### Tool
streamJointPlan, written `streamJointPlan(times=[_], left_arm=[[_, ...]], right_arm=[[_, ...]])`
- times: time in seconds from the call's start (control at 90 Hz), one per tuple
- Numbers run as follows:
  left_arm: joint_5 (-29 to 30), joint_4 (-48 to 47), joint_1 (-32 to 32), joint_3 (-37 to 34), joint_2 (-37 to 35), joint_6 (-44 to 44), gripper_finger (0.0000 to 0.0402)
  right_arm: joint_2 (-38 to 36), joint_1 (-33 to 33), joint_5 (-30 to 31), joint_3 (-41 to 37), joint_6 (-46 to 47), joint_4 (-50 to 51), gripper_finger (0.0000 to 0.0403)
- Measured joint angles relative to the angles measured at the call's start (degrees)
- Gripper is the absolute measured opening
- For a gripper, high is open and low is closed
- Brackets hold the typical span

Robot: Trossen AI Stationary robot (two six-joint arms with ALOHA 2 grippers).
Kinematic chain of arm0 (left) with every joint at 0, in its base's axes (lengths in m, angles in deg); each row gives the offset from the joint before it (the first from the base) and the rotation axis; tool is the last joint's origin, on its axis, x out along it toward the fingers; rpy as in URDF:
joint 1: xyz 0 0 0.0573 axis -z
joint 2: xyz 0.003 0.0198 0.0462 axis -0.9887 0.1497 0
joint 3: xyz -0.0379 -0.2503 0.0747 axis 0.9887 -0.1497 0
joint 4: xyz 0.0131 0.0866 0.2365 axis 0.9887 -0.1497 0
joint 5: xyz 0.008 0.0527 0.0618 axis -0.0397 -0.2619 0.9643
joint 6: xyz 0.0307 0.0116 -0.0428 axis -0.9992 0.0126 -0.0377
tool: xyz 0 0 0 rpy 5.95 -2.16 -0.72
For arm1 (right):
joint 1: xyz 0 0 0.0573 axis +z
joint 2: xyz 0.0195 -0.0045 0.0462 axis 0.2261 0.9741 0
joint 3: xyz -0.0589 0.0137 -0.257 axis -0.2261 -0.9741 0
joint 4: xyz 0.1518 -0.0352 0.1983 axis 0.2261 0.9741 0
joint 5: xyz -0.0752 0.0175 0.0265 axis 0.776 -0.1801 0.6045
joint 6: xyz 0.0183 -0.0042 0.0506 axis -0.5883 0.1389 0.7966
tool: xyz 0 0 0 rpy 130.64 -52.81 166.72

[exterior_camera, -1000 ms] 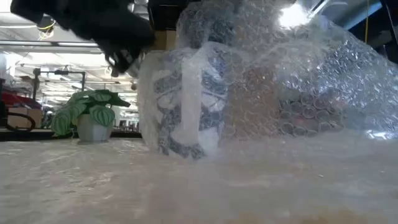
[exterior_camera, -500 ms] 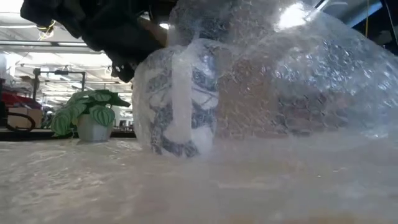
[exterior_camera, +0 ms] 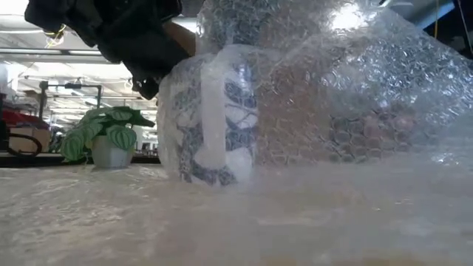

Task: Wrap mug
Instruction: Wrap the blue mug in bubble wrap

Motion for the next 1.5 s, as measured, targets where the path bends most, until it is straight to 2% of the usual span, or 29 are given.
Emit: streamJointPlan(times=[0.267,0.456,0.578,0.789,0.922,1.089,1.233,1.378,1.5], left_arm=[[0.0,-0.2,0.1,0.0,0.0,0.0,0.0013],[0.0,-0.2,0.1,0.0,0.0,-0.4,0.0013],[0.0,-0.2,0.1,0.0,0.0,-0.6,0.0013],[0.0,-0.2,0.1,0.0,0.0,-0.5,0.0013],[0.0,-0.2,0.1,-0.1,0.0,-0.5,0.0013],[0.0,-0.2,0.1,-0.1,0.0,-0.5,0.0013],[0.0,-0.2,0.1,-0.1,0.0,0.1,0.0013],[0.0,-0.2,0.1,-0.1,0.0,1.3,0.0013],[0.0,-0.2,0.1,-0.1,0.0,1.9,0.0013]], right_arm=[[-4.6,0.2,4.0,1.5,-1.3,2.2,0.0000],[-10.7,1.2,10.4,-4.6,0.7,2.0,0.0000],[-16.7,2.3,11.9,-14.3,5.6,-0.8,0.0000],[-31.9,7.6,12.6,-41.5,18.8,-21.1,0.0000],[-41.3,12.7,16.7,-54.9,29.2,-27.9,0.0000],[-51.1,19.7,26.0,-65.1,39.3,-29.1,0.0000],[-56.2,23.4,30.5,-71.9,45.0,-29.1,0.0000],[-57.3,24.0,28.2,-78.6,52.1,-28.7,0.0003],[-57.3,24.0,26.7,-83.1,57.1,-28.0,0.0021]])
